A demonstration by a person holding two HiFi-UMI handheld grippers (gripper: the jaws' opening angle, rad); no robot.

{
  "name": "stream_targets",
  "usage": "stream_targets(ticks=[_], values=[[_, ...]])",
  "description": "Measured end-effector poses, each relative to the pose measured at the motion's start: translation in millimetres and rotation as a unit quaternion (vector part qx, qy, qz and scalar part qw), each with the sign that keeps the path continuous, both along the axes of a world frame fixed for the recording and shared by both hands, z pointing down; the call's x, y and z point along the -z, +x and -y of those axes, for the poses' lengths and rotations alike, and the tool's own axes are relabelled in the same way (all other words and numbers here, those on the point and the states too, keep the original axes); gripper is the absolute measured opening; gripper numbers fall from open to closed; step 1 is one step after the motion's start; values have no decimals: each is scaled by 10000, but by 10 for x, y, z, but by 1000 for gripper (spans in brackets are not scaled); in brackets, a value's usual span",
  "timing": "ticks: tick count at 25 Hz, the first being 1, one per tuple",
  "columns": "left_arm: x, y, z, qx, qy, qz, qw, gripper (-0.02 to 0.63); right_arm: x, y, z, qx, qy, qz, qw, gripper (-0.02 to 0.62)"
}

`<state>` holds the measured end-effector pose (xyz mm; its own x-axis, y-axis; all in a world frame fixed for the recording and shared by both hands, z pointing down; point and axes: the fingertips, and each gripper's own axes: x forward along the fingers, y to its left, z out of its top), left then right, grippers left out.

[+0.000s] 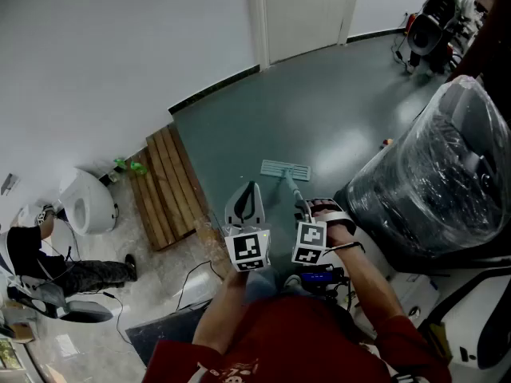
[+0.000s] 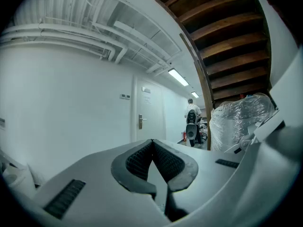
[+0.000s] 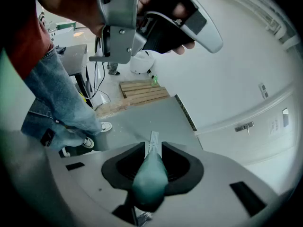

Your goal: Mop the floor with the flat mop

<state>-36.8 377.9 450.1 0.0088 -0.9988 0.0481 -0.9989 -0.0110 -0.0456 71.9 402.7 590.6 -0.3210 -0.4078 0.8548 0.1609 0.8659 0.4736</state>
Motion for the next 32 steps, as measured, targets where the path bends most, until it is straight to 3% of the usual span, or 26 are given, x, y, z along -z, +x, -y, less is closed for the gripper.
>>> stream_targets(ticks=[23, 29, 32], values=[[-60, 39, -5, 3, -71, -81, 9999, 15, -125, 19, -169, -331, 156, 78, 9993, 120], [-82, -266, 197, -13, -194, -94, 9998, 15, -329, -168, 91, -360, 359, 64, 9987, 120], [-117, -160, 177, -43, -203, -71, 9998, 15, -387, -76, 122, -370, 396, 51, 9985, 120]])
